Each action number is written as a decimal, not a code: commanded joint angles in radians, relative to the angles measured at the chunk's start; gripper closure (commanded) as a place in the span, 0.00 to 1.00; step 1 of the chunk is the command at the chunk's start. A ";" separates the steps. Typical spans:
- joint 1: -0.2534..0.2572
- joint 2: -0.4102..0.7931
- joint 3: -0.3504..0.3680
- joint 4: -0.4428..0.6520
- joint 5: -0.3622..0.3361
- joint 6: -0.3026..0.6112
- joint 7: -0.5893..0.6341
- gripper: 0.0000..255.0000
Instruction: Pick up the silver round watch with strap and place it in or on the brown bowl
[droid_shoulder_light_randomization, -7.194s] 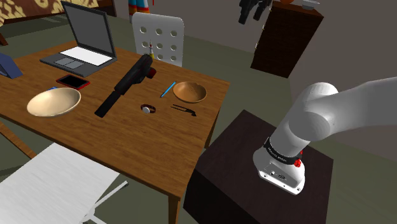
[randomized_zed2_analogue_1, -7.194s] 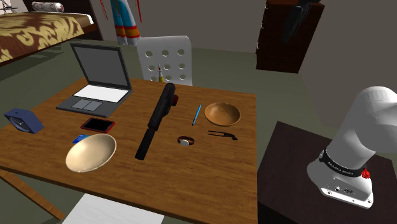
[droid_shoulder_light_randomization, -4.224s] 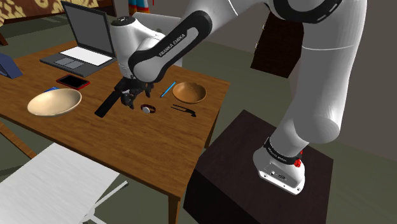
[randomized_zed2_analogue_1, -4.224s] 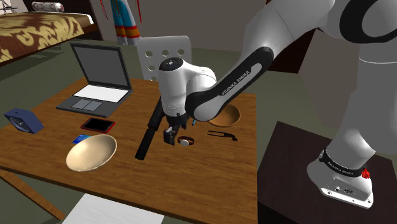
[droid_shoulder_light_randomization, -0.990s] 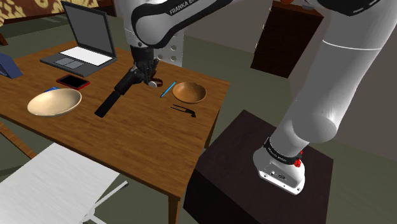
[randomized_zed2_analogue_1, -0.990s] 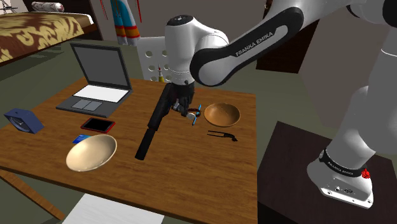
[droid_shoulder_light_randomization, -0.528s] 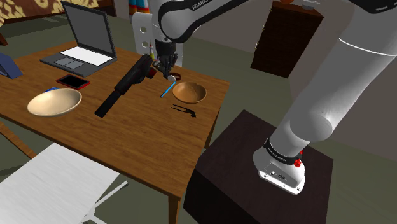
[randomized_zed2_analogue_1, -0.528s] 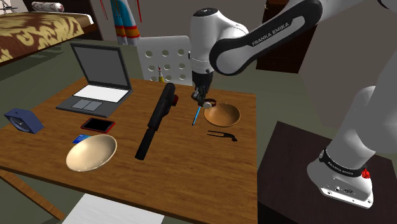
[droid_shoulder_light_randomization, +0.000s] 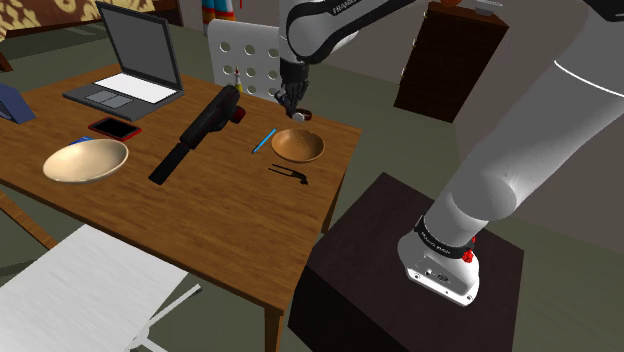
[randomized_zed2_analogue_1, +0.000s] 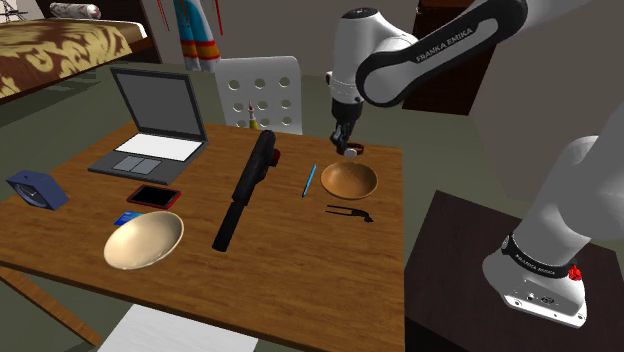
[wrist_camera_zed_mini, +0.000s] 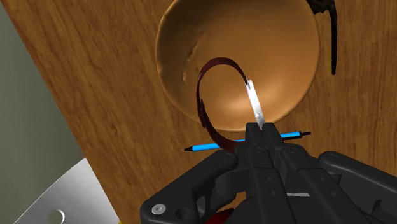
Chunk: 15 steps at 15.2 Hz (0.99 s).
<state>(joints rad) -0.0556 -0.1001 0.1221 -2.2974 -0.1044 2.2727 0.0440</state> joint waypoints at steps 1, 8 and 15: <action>-0.003 0.004 -0.003 -0.020 -0.002 0.024 -0.003 1.00; -0.005 0.060 -0.002 -0.060 -0.022 0.120 0.017 1.00; -0.007 0.124 -0.004 -0.089 -0.049 0.210 0.041 1.00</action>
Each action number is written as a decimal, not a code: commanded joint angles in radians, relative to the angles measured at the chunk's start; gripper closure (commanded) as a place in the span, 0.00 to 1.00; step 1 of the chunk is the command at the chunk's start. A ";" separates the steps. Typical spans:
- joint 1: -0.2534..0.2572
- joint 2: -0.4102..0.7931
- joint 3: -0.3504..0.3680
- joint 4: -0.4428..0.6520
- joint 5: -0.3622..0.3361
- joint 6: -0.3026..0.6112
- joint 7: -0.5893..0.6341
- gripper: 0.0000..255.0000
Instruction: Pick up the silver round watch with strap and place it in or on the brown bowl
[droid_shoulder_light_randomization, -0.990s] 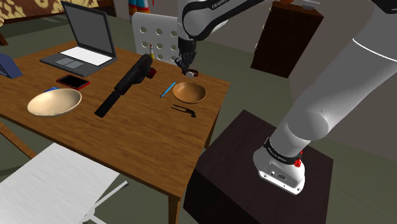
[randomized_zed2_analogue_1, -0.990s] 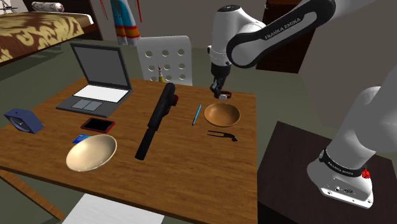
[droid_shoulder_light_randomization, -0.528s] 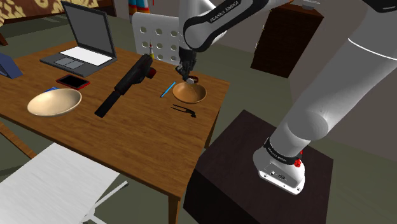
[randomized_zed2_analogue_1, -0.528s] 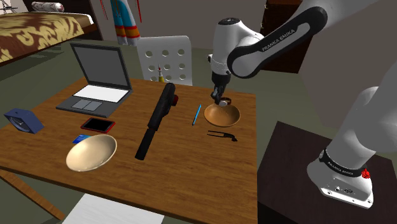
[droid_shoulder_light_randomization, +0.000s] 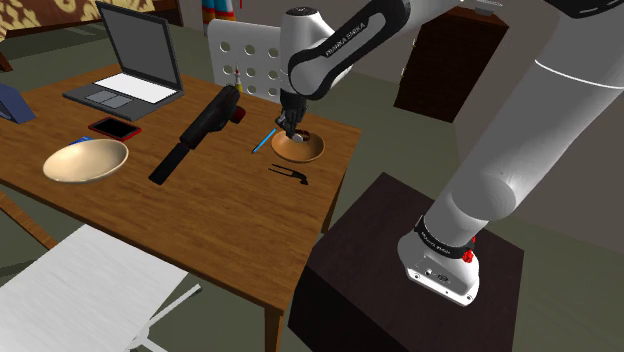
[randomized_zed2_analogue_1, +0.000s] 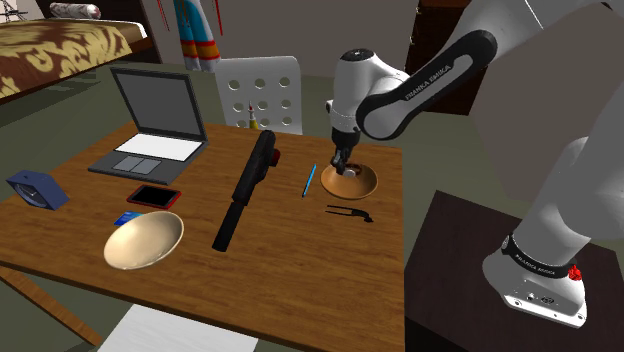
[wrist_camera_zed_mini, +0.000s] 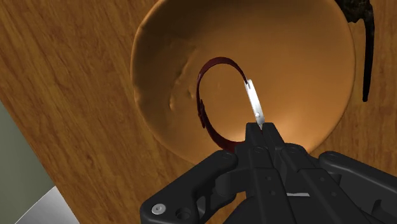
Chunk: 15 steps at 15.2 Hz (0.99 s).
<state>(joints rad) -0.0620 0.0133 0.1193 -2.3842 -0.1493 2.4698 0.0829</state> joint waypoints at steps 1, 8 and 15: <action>-0.001 0.010 -0.001 -0.002 -0.004 0.012 0.002 1.00; -0.001 0.010 -0.001 -0.002 -0.004 0.012 0.002 0.00; 0.003 -0.043 0.003 0.012 0.017 -0.054 -0.012 0.00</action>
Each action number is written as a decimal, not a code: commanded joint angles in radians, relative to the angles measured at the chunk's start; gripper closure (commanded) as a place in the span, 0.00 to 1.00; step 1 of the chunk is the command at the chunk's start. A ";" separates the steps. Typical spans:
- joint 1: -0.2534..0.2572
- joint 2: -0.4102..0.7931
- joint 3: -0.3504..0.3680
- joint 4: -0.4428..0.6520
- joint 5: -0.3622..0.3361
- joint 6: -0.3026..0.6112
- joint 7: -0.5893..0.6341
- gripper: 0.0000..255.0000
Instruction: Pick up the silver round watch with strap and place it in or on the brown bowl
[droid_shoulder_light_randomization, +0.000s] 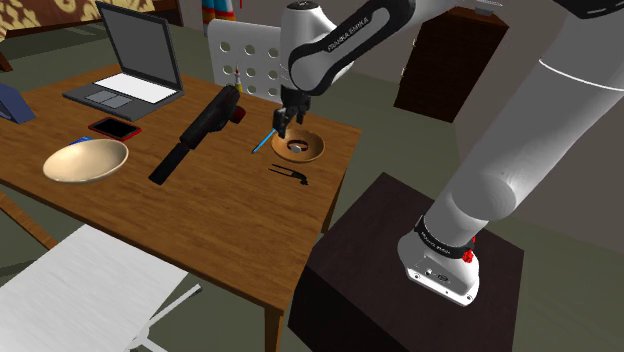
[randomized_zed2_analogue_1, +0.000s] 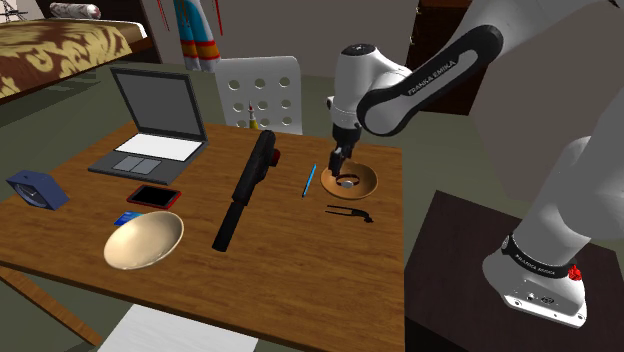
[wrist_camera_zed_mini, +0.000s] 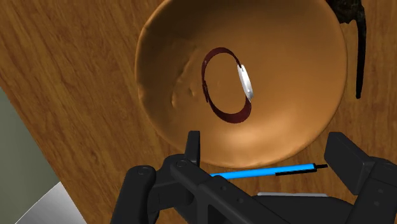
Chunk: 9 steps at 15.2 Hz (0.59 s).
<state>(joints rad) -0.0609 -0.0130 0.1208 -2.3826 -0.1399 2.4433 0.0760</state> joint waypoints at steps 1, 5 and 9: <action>0.003 -0.042 0.003 0.019 0.016 -0.061 -0.011 0.00; 0.005 -0.061 0.004 0.027 0.023 -0.087 -0.015 0.00; 0.005 -0.061 0.004 0.027 0.023 -0.087 -0.015 0.00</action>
<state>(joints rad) -0.0557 -0.0736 0.1246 -2.3554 -0.1170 2.3562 0.0607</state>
